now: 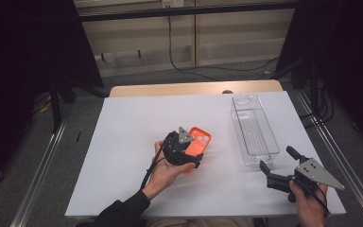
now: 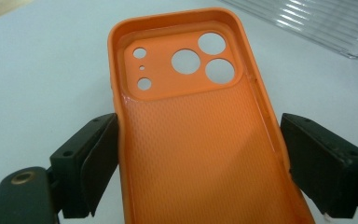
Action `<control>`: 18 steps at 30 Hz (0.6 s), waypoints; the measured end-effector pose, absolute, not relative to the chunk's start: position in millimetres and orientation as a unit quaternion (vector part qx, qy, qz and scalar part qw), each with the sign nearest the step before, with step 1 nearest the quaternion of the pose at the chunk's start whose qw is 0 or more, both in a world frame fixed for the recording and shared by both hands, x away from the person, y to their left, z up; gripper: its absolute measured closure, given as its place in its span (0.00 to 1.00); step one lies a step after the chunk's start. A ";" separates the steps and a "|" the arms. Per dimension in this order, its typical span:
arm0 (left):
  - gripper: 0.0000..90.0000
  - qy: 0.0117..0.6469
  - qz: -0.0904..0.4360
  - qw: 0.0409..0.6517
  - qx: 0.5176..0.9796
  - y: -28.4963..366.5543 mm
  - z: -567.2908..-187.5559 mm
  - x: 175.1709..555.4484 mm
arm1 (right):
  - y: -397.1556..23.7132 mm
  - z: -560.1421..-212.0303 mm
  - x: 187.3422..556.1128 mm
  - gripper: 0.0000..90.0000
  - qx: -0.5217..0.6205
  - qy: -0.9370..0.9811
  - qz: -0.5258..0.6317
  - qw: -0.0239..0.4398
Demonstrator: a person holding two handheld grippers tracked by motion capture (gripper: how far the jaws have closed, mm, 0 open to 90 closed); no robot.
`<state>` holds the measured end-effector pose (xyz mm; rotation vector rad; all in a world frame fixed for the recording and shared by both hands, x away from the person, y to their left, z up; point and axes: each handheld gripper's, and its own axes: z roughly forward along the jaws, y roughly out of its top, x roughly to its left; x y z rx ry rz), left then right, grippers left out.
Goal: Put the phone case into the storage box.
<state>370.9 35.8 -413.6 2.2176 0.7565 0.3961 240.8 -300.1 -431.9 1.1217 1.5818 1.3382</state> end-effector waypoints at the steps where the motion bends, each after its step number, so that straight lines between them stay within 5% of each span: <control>1: 0.16 0.294 0.156 0.375 0.865 36.8 -413.1 369.8 | -300.0 -431.8 240.7 0.00 0.440 0.620 0.525 0.383; 18: 0.16 0.298 0.170 0.408 0.846 65.8 -407.7 357.8 | -299.1 -430.8 240.2 0.00 0.435 0.618 0.531 0.382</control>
